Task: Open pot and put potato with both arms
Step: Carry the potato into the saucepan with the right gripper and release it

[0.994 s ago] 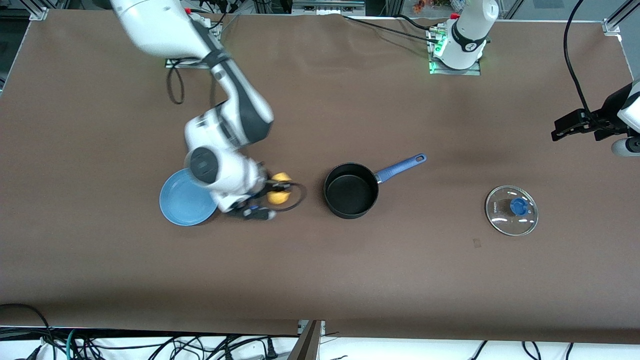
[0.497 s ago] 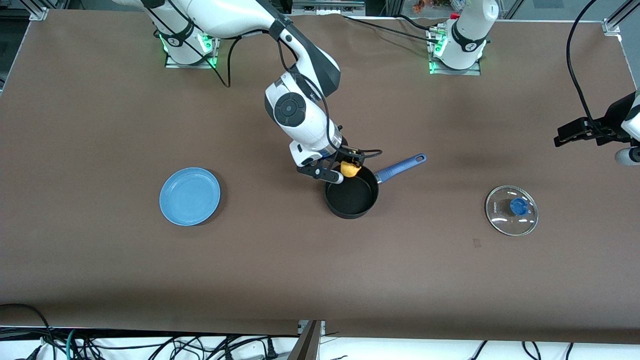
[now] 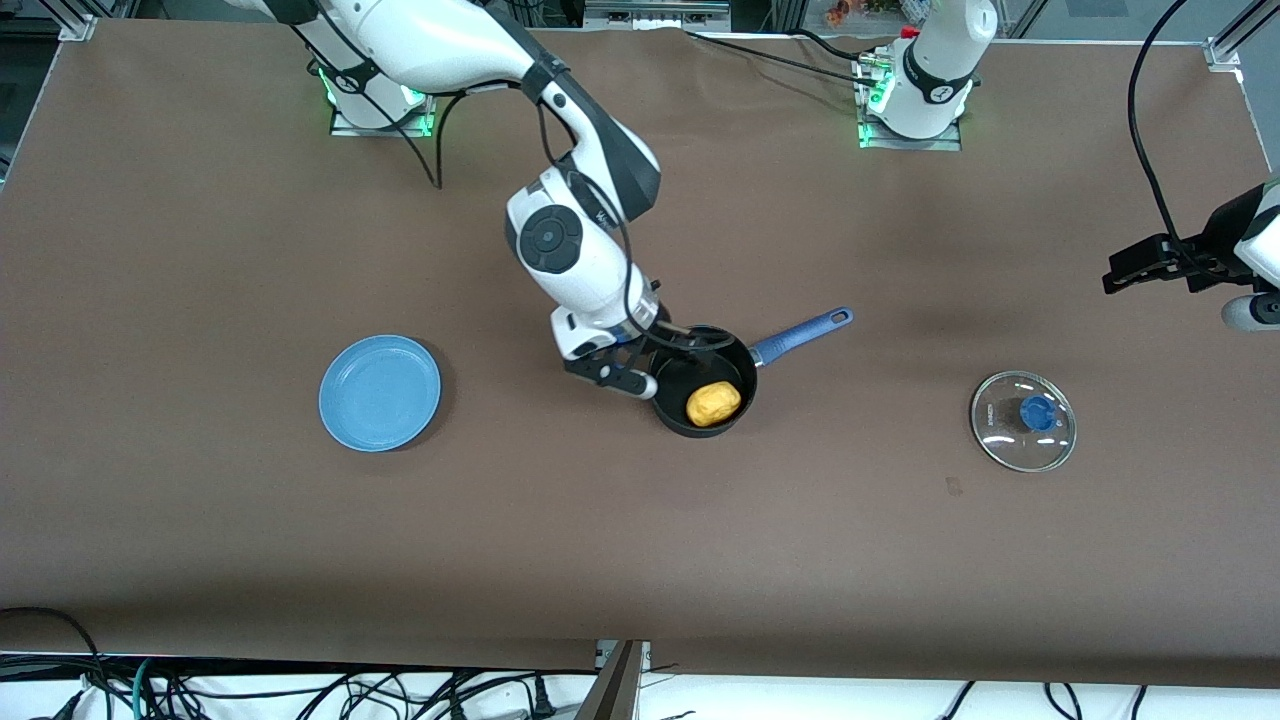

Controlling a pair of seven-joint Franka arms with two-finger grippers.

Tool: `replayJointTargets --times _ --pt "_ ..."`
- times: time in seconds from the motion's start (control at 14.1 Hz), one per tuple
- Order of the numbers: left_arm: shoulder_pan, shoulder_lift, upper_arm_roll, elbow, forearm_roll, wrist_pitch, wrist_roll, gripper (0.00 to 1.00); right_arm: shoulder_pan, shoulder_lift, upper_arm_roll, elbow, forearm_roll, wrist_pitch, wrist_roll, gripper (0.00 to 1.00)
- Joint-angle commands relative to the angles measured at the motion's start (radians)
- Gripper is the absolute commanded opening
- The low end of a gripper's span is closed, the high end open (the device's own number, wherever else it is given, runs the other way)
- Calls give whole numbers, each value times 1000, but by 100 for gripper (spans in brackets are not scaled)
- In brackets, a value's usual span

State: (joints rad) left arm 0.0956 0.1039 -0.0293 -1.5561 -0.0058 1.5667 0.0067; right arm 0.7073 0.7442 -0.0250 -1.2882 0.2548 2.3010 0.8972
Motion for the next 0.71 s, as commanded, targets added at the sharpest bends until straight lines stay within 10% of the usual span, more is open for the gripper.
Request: replayJointTargets --times 0.0,0.36,0.64 --pt "1 16 0 33 -13 -14 1 100 -31 -107 -65 -13 -48 -194 -134 100" --pt "-4 16 -3 33 3 -14 -1 100 -52 -420 -220 -177 -54 -531 -479 100" --pt "-7 16 -6 33 36 -14 1 100 -369 -745 -42 -411 -115 -656 -593 100"
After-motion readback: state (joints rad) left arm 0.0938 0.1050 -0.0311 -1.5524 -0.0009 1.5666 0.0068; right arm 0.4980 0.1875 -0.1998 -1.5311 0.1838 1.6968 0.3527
